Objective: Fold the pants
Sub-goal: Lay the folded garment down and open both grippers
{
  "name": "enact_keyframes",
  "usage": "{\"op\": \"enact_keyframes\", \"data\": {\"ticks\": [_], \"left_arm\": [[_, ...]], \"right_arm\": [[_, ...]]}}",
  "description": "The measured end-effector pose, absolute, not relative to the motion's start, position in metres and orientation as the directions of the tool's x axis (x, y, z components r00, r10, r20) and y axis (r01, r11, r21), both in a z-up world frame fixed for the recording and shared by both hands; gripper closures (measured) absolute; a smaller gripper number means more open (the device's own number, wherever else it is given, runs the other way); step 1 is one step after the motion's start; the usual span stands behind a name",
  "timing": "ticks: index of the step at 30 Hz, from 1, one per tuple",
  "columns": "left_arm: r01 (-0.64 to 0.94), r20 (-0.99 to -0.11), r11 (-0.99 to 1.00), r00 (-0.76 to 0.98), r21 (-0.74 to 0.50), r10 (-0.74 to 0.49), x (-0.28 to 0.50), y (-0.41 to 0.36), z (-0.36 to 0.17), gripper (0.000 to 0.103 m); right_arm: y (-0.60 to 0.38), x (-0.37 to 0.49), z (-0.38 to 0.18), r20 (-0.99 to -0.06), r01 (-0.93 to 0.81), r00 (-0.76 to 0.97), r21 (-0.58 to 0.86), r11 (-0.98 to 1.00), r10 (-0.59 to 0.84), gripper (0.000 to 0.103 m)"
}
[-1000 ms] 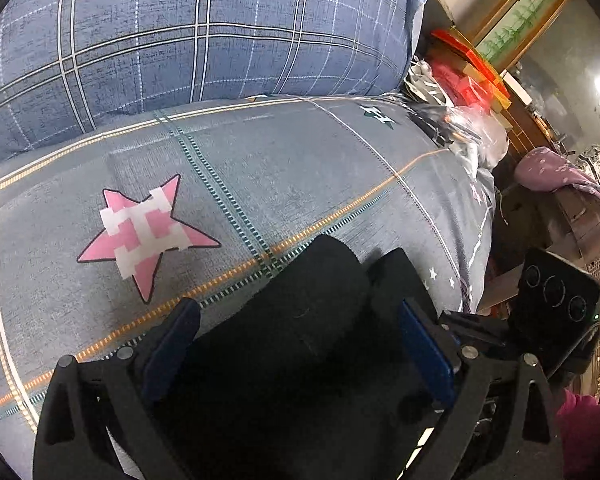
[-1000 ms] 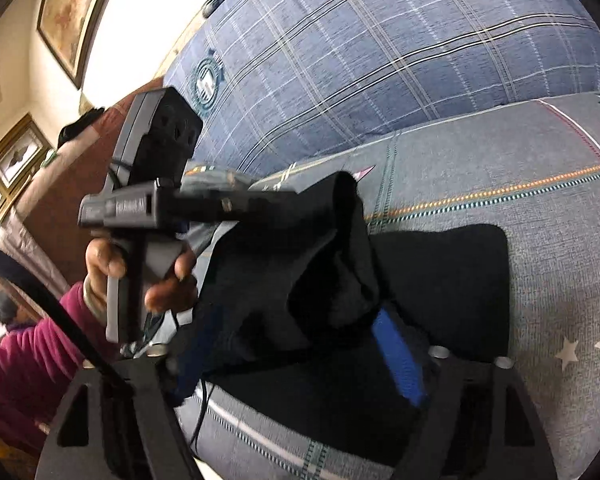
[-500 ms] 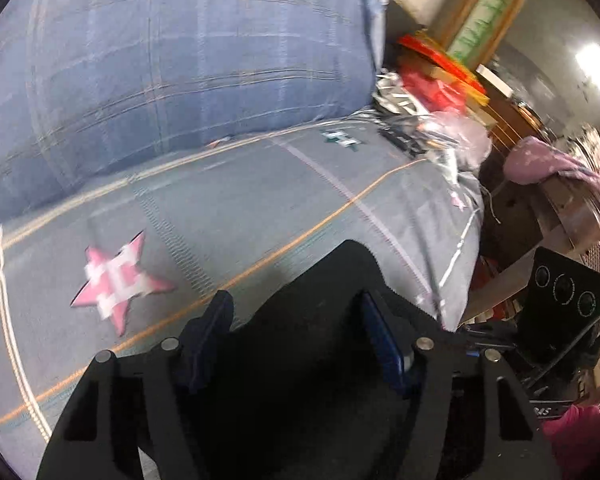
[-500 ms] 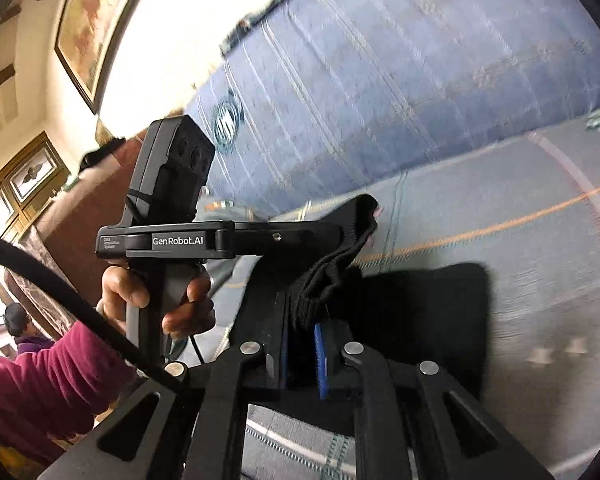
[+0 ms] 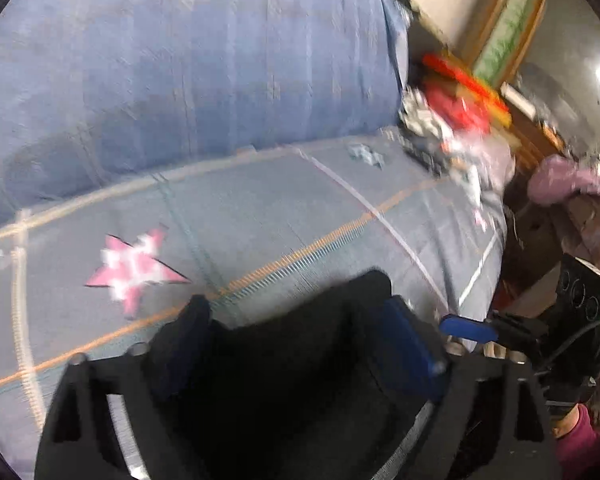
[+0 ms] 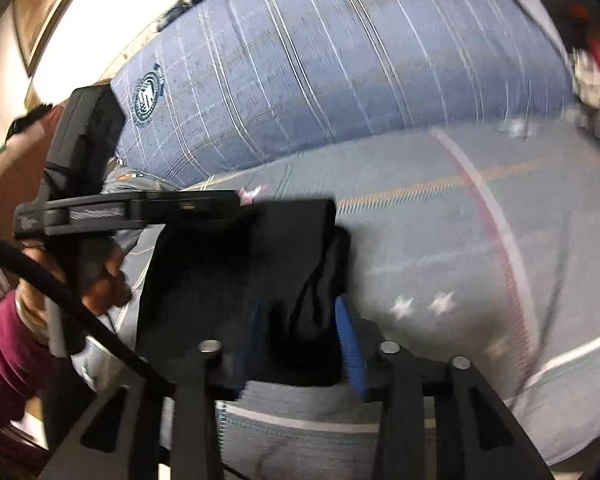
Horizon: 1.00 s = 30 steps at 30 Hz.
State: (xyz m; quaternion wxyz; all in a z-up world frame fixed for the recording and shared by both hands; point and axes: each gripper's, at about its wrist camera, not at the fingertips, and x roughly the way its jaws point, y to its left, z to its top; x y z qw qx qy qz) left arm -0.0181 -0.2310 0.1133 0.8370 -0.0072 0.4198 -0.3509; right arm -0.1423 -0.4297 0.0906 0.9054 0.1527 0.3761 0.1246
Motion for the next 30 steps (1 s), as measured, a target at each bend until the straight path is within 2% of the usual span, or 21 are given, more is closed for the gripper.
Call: {"op": "enact_keyframes", "data": {"ticks": [4, 10, 13, 15, 17, 20, 23, 25, 26, 27, 30], "left_arm": [[0.505, -0.692, 0.809, 0.469, -0.300, -0.549, -0.024, -0.195, 0.123, 0.012], [0.421, -0.715, 0.862, 0.507, -0.283, -0.482, -0.036, -0.171, 0.104, 0.012], [0.399, -0.730, 0.866, 0.488, -0.302, -0.479, -0.036, -0.168, 0.089, 0.012], [0.393, -0.739, 0.867, 0.475, -0.307, -0.478, -0.033, -0.173, 0.079, 0.012], [0.385, -0.749, 0.875, 0.475, -0.294, -0.461, -0.032, -0.174, 0.070, 0.012], [0.374, -0.773, 0.887, 0.464, -0.272, -0.433, -0.028, -0.181, 0.057, 0.012], [0.368, -0.776, 0.889, 0.464, -0.271, -0.428, -0.030, -0.183, 0.055, 0.012], [0.367, -0.773, 0.895, 0.479, -0.255, -0.416, -0.033, -0.183, 0.057, 0.012], [0.366, -0.771, 0.900, 0.492, -0.238, -0.404, -0.035, -0.183, 0.060, 0.012], [0.366, -0.769, 0.904, 0.503, -0.223, -0.394, -0.038, -0.184, 0.063, 0.012], [0.368, -0.761, 0.909, 0.527, -0.195, -0.377, -0.046, -0.184, 0.071, 0.012]], "right_arm": [[-0.417, -0.137, 0.109, -0.592, -0.200, 0.698, 0.378, 0.904, 0.402, 0.058], [-0.368, -0.102, 0.104, -0.602, -0.318, 0.661, 0.316, 0.894, 0.448, 0.058], [-0.358, -0.080, 0.090, -0.623, -0.313, 0.645, 0.313, 0.896, 0.443, 0.058], [-0.361, -0.069, 0.079, -0.658, -0.265, 0.648, 0.277, 0.924, 0.383, 0.058], [-0.370, -0.059, 0.064, -0.687, -0.237, 0.613, 0.312, 0.920, 0.391, 0.058], [-0.379, -0.056, 0.052, -0.667, -0.221, 0.613, 0.370, 0.902, 0.423, 0.058], [-0.373, -0.062, 0.062, -0.685, -0.235, 0.609, 0.327, 0.915, 0.401, 0.058], [-0.373, -0.067, 0.069, -0.690, -0.234, 0.603, 0.326, 0.916, 0.400, 0.053], [-0.374, -0.071, 0.072, -0.683, -0.235, 0.604, 0.338, 0.911, 0.409, 0.044], [-0.375, -0.078, 0.077, -0.674, -0.235, 0.613, 0.343, 0.910, 0.412, 0.039], [-0.373, -0.094, 0.086, -0.664, -0.248, 0.626, 0.328, 0.912, 0.409, 0.039]]}}
